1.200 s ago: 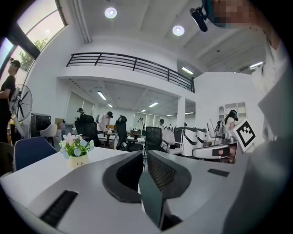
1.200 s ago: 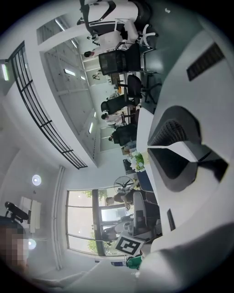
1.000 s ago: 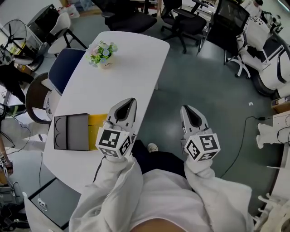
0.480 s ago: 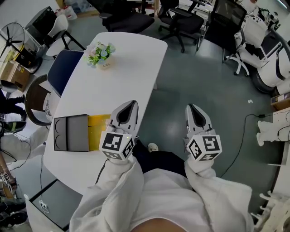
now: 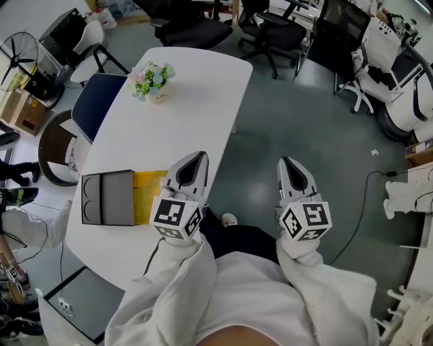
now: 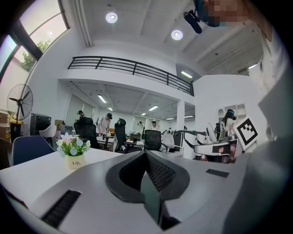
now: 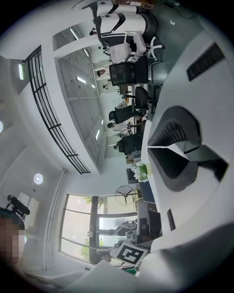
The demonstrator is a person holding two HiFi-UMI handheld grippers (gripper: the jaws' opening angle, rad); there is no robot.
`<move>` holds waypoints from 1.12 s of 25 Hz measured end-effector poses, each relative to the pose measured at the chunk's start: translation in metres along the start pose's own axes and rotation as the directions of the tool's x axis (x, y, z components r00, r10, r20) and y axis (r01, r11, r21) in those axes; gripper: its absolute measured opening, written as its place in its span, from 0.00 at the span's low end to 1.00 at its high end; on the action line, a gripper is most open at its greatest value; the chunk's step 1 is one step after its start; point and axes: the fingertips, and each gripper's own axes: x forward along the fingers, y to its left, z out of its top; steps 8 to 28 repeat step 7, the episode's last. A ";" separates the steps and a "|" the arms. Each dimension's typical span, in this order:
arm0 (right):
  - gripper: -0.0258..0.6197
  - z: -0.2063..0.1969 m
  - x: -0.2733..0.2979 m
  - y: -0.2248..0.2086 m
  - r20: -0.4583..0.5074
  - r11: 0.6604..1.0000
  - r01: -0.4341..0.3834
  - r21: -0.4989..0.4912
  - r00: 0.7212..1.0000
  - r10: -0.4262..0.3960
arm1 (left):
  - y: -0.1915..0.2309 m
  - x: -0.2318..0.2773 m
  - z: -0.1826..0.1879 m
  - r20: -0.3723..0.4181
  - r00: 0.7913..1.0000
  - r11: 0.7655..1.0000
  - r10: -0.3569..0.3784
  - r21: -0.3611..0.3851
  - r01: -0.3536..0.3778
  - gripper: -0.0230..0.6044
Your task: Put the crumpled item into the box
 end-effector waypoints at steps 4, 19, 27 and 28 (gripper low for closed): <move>0.10 -0.003 0.001 0.001 -0.004 1.000 -0.003 0.004 1.000 0.003 | 0.000 -0.001 -0.002 -0.004 1.000 1.000 0.002 0.003 -0.002 0.06; 0.10 -0.004 0.002 0.001 -0.004 1.000 -0.006 0.005 1.000 0.006 | 0.002 -0.002 -0.004 -0.008 1.000 1.000 0.005 0.007 -0.005 0.06; 0.10 -0.004 0.002 0.001 -0.004 1.000 -0.006 0.005 1.000 0.006 | 0.002 -0.002 -0.004 -0.008 1.000 1.000 0.005 0.007 -0.005 0.06; 0.10 -0.004 0.002 0.001 -0.004 1.000 -0.006 0.005 1.000 0.006 | 0.002 -0.002 -0.004 -0.008 1.000 1.000 0.005 0.007 -0.005 0.06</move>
